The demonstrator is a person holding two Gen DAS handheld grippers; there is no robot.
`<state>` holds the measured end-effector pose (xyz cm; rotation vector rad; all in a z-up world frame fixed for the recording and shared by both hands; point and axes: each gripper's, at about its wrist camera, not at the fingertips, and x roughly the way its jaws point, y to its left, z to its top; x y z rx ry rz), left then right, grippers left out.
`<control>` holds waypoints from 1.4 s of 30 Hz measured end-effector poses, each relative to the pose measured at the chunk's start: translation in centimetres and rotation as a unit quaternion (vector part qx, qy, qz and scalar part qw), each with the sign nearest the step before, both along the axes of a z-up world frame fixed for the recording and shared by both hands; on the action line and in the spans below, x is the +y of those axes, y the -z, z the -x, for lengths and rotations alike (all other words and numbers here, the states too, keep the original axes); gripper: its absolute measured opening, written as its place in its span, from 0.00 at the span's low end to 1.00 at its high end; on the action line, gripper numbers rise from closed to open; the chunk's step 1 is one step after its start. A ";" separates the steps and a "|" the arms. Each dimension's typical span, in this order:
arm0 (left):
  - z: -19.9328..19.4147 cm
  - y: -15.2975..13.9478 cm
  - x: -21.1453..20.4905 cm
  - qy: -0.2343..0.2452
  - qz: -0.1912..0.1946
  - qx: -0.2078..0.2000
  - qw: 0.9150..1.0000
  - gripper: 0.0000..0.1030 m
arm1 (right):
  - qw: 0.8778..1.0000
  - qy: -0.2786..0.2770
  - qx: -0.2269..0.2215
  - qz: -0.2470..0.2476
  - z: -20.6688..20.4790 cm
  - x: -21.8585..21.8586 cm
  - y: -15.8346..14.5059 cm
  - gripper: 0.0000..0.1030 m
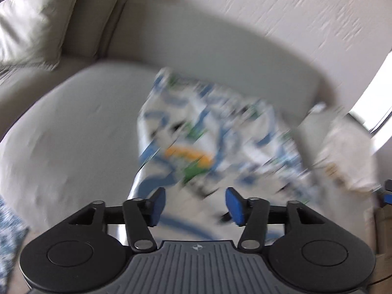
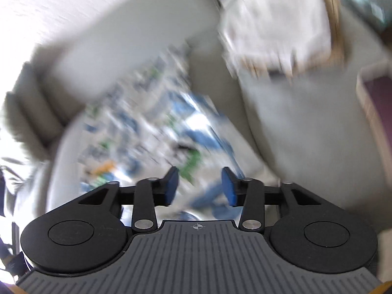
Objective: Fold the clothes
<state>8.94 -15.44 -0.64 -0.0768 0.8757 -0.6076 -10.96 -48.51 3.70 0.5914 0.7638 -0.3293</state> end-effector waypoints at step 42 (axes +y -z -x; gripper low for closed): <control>-17.3 5.1 -12.0 -0.016 0.288 0.281 0.915 0.65 | 0.982 0.020 0.187 0.018 -43.7 -17.7 17.6 0.08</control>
